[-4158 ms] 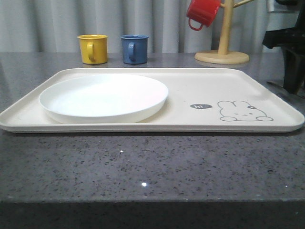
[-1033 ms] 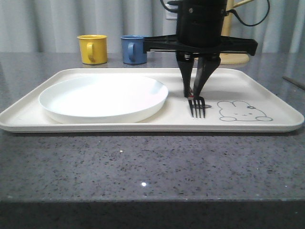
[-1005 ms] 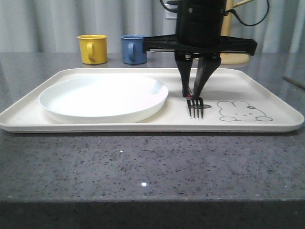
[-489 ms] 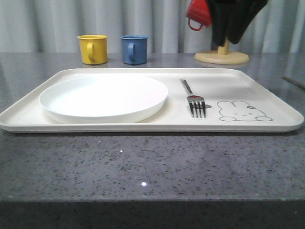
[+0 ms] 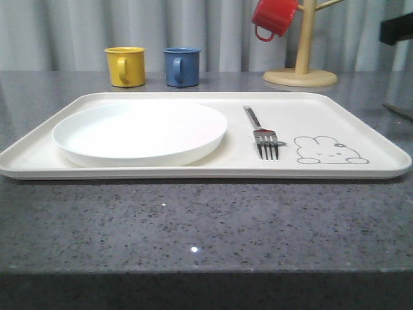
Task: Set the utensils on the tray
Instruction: 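Open the right gripper, lift away, and grasp the chopsticks, then carry the chopsticks onto the tray beside the fork and release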
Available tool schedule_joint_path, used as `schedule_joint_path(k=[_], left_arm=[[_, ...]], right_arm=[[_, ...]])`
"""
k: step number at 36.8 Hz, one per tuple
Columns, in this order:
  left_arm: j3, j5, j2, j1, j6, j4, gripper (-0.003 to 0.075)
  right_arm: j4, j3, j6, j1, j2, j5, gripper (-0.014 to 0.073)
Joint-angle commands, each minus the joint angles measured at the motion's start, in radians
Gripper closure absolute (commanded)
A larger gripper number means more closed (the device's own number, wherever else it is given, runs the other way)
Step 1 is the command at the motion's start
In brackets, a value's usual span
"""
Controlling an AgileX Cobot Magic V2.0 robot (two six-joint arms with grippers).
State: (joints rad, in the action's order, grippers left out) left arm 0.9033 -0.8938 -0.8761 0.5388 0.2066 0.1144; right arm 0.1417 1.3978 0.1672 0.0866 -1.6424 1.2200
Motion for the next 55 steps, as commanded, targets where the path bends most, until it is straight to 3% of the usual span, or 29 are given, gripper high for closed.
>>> schedule_joint_path(k=[1,7,50,55], left_arm=[[0.025,0.061,0.005,0.008,-0.010,0.010,0.0351],[0.025,0.061,0.005,0.008,-0.010,0.010,0.0350],[0.025,0.063,0.005,0.008,-0.010,0.010,0.0351],[0.025,0.063,0.005,0.008,-0.010,0.010,0.0351]], right_arm=[[-0.051,-0.009,-0.066,-0.066,0.048,-0.034,0.0349],[-0.121,-0.016,-0.131,-0.108,0.047,-0.052,0.0349],[-0.176,-0.016,-0.167,-0.109,-0.070,-0.063,0.0349],[-0.177,-0.016,-0.172,-0.109,-0.069,-0.059,0.0411]])
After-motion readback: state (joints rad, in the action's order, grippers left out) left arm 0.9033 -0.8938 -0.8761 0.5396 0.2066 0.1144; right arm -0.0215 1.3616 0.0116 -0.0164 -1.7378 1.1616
